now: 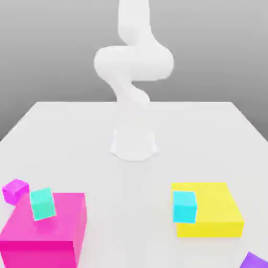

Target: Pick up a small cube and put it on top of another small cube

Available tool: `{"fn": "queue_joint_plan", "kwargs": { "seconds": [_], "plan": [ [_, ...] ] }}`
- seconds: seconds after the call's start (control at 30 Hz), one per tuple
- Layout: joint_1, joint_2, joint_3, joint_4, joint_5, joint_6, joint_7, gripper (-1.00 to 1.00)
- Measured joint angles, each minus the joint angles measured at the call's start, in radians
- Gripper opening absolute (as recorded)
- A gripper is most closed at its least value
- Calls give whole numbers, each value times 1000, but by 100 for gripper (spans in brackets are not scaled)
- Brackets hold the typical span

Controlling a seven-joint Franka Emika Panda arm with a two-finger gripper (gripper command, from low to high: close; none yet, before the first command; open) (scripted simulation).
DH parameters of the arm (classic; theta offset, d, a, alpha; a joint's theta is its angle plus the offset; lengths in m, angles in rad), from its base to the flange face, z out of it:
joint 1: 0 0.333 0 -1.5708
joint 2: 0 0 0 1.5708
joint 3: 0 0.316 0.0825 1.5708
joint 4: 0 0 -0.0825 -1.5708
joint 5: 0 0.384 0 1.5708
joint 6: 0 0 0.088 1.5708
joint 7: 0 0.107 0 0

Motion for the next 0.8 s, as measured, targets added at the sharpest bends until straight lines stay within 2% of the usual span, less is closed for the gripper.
{"fn": "queue_joint_plan", "kwargs": {
  "seconds": [0.47, 0.8],
  "plan": [
    [118, 513, 62, 75, -1, 112, -166, 0],
    [203, 877, 111, 128, -50, 191, -249, 0]
  ]
}}
